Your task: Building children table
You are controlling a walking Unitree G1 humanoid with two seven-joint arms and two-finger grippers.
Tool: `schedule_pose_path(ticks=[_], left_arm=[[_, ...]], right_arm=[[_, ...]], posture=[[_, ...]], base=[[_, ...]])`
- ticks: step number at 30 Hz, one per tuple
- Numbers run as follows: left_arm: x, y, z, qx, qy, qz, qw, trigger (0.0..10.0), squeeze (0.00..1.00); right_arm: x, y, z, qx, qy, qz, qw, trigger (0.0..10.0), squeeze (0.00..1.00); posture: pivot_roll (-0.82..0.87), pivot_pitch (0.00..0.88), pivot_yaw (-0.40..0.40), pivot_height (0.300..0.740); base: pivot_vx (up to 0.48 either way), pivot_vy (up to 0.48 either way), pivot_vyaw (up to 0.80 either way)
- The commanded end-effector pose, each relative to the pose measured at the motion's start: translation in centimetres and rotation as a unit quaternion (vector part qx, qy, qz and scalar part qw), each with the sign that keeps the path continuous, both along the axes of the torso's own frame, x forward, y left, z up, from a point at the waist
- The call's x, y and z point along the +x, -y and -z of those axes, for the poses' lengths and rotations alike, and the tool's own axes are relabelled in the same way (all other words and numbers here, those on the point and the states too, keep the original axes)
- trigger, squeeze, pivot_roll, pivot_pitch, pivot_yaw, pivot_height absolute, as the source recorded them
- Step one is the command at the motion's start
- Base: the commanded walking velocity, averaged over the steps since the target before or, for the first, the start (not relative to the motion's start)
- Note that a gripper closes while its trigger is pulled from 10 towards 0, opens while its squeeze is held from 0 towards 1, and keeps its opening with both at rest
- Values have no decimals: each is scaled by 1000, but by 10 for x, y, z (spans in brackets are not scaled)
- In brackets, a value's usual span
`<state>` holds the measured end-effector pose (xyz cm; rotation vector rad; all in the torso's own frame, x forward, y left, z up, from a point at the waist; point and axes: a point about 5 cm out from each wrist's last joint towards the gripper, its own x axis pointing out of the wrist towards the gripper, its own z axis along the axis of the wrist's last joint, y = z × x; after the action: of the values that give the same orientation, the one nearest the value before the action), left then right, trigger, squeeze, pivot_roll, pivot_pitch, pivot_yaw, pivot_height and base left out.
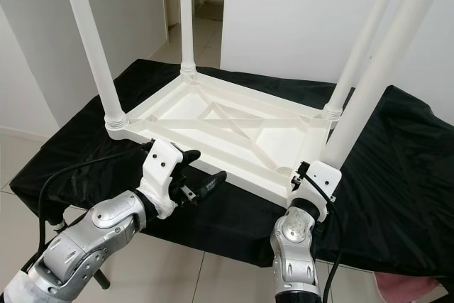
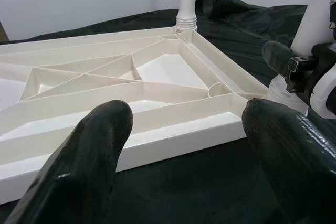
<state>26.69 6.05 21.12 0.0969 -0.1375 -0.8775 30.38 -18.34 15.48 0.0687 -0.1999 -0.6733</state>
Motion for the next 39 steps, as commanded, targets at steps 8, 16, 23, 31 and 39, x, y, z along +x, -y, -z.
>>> schedule_pose_path(ticks=[8, 16, 23, 31, 39], left_arm=[[-7, 5, 0, 17, 4, 67, 998, 10000, 0], [-7, 6, -1, 16, 6, 69, 997, 10000, 0], [-6, 7, -1, 16, 8, 69, 997, 10000, 0], [-6, 7, -2, 15, 9, 68, 998, 10000, 0], [-6, 6, -2, 15, 9, 65, 998, 10000, 0]], right_arm=[[3, 0, 4, 1, 37, -132, 991, 10000, 1000], [14, 3, -6, -53, 40, -243, 968, 10000, 0], [21, 3, 4, -20, 12, -379, 925, 0, 0], [24, 13, 12, 15, -2, -386, 923, 0, 0], [26, 16, 11, 21, 12, -395, 919, 0, 0]], posture=[[24, 125, -12, 740], [19, 124, -11, 740], [17, 124, -13, 740], [20, 125, -15, 740], [21, 125, -11, 740]], base=[[0, 0, 0], [0, 0, 0], [0, 0, 0], [0, 0, 0], [0, 0, 0]])
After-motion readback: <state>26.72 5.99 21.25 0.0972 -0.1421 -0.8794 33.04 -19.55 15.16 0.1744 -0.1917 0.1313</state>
